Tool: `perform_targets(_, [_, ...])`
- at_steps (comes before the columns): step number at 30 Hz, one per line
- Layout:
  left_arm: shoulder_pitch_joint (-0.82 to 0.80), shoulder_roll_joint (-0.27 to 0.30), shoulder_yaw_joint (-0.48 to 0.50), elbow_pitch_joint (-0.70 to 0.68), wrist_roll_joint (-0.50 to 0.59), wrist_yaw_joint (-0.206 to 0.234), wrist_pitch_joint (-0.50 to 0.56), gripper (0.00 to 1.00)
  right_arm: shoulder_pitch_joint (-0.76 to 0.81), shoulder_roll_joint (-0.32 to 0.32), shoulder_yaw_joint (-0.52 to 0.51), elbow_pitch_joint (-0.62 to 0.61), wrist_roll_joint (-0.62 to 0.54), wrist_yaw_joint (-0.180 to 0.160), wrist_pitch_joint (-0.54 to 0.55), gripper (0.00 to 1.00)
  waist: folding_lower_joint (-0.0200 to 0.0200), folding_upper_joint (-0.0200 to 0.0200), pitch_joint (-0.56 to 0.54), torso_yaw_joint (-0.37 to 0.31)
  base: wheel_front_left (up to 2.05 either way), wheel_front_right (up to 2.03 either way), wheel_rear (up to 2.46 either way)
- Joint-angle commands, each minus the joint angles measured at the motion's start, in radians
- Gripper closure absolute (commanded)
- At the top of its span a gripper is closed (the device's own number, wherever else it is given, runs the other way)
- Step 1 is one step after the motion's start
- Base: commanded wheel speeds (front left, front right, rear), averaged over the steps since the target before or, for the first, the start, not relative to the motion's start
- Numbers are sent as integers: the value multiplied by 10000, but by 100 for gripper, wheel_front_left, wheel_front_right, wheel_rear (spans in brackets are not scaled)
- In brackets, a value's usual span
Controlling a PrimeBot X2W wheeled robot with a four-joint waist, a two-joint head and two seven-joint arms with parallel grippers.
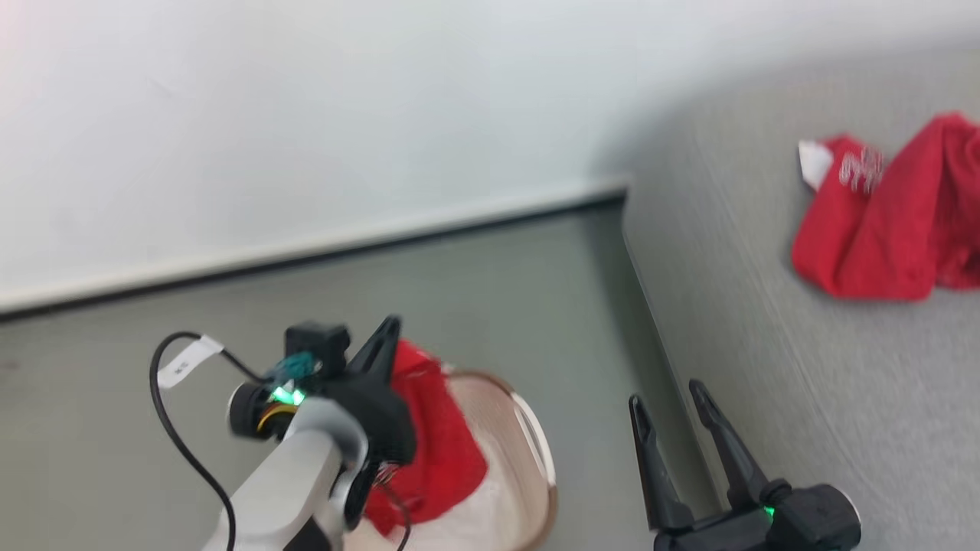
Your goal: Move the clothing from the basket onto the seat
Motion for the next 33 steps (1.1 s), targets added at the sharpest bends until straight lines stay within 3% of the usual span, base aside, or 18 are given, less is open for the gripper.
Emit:
perform_targets(1, [-63,-1,-115,-405,-198,168,37,100,160,-12,18,-12,-68,1,1,0,4,3,-1660,1167,0,0,0])
perform_targets(7, [-711,0,-172,-1730,-287,664,383,100,288,-12,176,73,14,1,1,0,4,3,-2063,1494,0,0,0])
perform_targets(12, [-1302,105,-108,-2386,-223,812,648,100,232,-12,354,179,60,1,1,0,4,3,-2251,1590,0,0,0])
perform_targets(33, [-2763,42,-378,-2568,-417,617,810,100,183,-12,551,547,262,1,2,0,4,3,-2522,1267,0,0,0])
